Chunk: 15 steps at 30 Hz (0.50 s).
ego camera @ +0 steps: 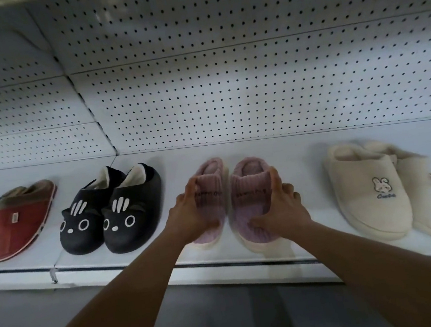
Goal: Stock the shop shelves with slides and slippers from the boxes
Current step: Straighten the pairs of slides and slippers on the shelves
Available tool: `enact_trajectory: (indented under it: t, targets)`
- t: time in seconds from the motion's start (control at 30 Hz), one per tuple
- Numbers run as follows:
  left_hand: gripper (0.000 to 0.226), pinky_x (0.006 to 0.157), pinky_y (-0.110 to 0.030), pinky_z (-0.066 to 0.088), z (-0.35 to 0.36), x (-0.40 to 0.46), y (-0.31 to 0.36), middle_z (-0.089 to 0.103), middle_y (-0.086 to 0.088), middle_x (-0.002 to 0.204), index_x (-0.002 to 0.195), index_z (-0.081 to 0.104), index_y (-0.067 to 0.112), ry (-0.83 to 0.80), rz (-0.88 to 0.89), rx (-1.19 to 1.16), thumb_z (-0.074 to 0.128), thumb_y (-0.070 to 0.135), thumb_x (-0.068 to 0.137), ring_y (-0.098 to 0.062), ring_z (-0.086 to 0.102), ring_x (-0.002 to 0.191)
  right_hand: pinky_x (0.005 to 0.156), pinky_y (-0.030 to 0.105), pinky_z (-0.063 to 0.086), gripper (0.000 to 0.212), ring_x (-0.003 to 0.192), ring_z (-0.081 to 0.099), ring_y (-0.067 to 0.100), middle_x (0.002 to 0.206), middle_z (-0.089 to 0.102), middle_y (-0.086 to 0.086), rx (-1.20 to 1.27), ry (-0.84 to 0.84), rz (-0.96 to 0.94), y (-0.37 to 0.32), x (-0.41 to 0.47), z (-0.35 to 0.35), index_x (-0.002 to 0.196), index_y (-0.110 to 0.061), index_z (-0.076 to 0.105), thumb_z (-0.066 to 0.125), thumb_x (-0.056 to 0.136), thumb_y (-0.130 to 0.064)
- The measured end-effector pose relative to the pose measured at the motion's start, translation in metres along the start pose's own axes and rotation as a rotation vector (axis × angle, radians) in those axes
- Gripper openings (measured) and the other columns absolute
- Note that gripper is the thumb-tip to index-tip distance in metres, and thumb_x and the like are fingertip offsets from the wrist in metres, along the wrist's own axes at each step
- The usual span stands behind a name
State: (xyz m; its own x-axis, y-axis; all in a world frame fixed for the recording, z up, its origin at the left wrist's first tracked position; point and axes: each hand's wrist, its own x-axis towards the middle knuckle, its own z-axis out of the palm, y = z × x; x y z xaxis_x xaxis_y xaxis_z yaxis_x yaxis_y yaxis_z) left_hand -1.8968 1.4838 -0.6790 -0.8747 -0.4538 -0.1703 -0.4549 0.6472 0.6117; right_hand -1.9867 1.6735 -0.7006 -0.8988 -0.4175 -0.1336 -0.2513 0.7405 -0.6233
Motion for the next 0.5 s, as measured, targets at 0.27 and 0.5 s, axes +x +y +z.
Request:
enact_trajectory:
  t: [0.27, 0.5]
  targets:
    - [0.104, 0.103, -0.045, 0.044, 0.004, 0.005, 0.009, 0.048, 0.005, 0.135, 0.148, 0.027, 0.033, -0.075, 0.030, -0.169, 0.074, 0.042, 0.056, -0.021, 0.049, 0.122, 0.096, 0.040, 0.038, 0.117, 0.117, 0.039, 0.034, 0.130, 0.042, 0.009, 0.081, -0.032, -0.004, 0.010, 0.008, -0.008, 0.148, -0.036, -0.002, 0.080, 0.064, -0.036]
    - [0.097, 0.100, -0.049, 0.049, -0.005, 0.006, -0.006, 0.044, 0.001, 0.145, 0.147, 0.033, 0.033, -0.163, -0.006, -0.261, 0.079, 0.024, 0.062, -0.028, 0.049, 0.125, 0.094, 0.040, 0.042, 0.100, 0.116, 0.043, 0.033, 0.128, 0.047, 0.009, 0.124, -0.044, 0.019, 0.019, 0.013, -0.016, 0.147, -0.036, 0.009, 0.072, 0.070, -0.023]
